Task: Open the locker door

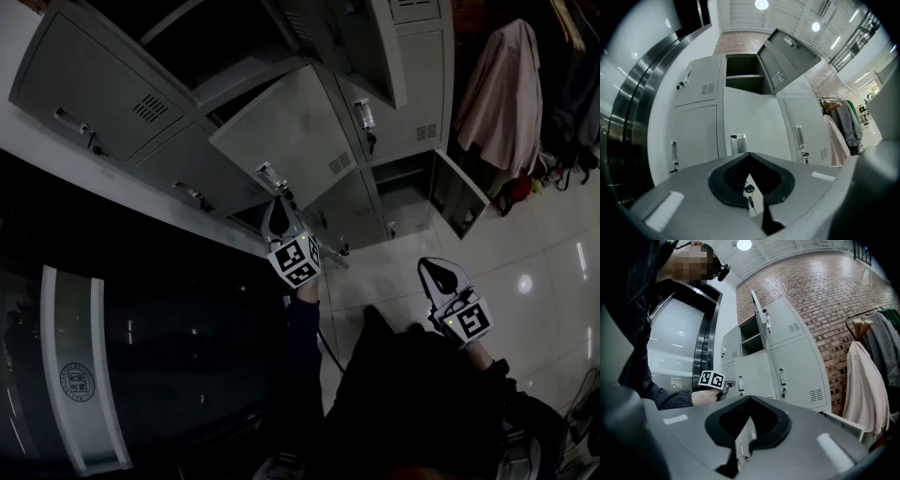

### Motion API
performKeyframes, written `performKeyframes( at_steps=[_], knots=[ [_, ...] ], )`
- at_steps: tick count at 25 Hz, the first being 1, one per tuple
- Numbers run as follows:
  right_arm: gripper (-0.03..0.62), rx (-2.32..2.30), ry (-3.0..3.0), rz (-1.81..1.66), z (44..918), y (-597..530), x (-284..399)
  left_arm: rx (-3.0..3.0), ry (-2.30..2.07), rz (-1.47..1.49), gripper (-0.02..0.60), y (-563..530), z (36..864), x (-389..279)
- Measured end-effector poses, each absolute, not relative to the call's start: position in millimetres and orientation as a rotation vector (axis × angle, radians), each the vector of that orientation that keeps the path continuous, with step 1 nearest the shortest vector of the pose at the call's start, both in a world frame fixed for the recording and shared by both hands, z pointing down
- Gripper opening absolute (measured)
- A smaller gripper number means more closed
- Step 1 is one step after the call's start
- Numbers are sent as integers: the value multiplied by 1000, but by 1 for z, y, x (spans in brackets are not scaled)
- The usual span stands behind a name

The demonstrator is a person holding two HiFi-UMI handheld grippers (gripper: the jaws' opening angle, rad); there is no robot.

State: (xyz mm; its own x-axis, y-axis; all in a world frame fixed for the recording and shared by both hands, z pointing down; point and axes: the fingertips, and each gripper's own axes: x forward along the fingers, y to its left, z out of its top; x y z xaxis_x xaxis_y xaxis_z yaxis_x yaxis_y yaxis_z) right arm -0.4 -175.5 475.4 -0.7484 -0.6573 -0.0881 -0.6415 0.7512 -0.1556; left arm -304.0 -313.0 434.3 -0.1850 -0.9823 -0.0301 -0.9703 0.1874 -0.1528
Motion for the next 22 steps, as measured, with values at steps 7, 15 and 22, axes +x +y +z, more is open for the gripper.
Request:
performKeyframes(
  at_steps=[7, 15, 22],
  knots=[
    [-8, -898, 2888, -219, 495, -135, 4, -2037, 2399, -101, 104, -233, 466, -303],
    [-8, -965, 2868, -309, 505, -96, 41, -2369, 2086, -263, 319, -274, 465, -235],
    [-8, -1042, 2857, -318, 513, -80, 71, -2585, 1761, -152, 318, -218, 444, -124]
  ],
)
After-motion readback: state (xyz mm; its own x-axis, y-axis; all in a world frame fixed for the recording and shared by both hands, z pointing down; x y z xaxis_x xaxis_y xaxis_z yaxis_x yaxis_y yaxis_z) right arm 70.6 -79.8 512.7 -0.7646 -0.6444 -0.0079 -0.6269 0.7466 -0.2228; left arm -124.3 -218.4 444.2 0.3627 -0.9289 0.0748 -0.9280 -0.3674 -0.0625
